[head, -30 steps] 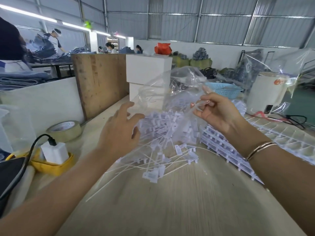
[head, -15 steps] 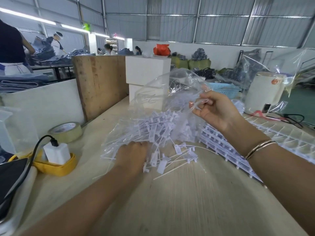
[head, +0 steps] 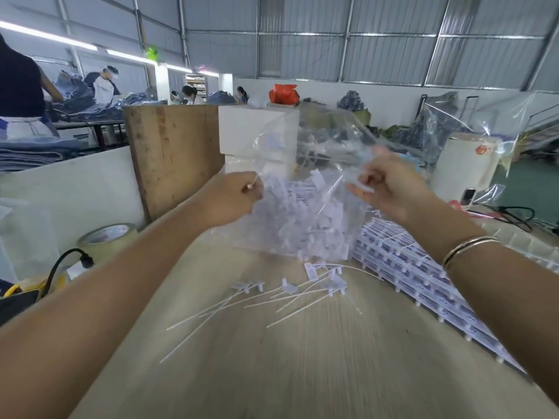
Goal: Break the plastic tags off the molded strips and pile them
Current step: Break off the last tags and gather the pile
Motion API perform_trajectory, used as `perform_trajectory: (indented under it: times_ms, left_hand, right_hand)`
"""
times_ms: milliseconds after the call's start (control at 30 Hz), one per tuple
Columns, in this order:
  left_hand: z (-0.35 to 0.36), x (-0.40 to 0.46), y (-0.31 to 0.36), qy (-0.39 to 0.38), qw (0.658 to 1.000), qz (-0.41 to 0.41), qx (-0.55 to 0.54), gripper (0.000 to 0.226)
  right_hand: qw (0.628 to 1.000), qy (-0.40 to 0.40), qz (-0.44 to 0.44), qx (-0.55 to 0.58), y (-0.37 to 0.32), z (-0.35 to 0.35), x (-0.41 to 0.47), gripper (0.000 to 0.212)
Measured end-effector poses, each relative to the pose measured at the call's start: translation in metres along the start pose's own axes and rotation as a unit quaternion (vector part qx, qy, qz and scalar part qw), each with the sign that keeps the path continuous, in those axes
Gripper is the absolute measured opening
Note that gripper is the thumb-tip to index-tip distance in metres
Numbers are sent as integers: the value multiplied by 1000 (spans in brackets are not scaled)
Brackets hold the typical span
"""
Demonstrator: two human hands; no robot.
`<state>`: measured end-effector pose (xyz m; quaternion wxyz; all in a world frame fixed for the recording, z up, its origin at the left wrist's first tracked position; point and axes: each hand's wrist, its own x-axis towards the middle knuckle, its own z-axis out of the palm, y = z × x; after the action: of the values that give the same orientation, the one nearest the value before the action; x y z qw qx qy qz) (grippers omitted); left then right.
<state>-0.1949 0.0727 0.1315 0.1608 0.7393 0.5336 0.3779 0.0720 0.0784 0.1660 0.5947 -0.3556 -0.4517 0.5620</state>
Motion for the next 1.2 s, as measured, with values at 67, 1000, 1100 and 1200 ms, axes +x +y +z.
perform_trajectory:
  times_ms: [67,1000,1100,1200]
  left_hand:
    - [-1,6,6,-157,982,-69,81,19]
    - [54,-69,-17,53,877,89,470,34]
    - [39,-58,-9,39,891,148,428,19]
    - [11,-40,-1,112,922,148,339,10]
  right_hand:
    - [990,-19,48,-129,12,-3,-5,45]
    - [981,21,31,190,-11,21,-27,69]
    - [985,35,29,167,-8,17,-25,70]
    - [990,87,31,106,-18,11,-13,56]
